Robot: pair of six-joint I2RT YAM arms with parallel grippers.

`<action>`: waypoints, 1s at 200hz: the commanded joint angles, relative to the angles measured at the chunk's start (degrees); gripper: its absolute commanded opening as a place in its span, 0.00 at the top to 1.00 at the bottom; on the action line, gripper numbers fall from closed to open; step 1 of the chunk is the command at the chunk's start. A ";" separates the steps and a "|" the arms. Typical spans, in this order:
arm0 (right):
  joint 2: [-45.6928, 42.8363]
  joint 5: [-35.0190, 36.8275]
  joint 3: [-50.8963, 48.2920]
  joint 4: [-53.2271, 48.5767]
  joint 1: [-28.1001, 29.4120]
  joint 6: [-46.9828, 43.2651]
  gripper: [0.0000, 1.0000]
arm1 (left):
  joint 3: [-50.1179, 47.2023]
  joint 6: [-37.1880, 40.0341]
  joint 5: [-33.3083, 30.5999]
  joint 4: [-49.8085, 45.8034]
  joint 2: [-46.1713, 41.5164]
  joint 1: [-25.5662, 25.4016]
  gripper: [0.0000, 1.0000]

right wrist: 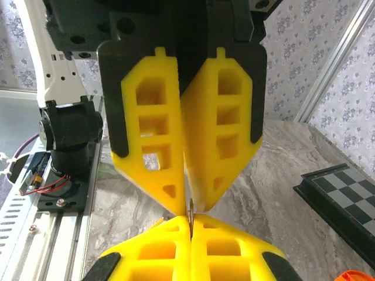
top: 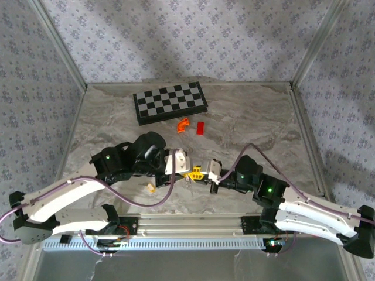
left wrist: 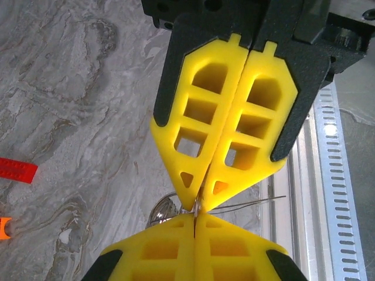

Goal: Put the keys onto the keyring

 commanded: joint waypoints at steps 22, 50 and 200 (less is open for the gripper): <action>-4.97 -6.26 -3.94 10.31 -1.04 4.65 1.00 | -11.45 -7.11 1.49 20.60 -11.38 -0.58 0.74; -4.74 -12.39 -6.83 21.50 -4.17 12.35 1.00 | -18.38 -12.04 3.74 31.16 -15.56 -0.58 0.72; -1.92 -19.42 -9.20 34.06 -7.94 20.14 1.00 | -21.77 -16.32 8.23 44.56 -14.36 -0.58 0.73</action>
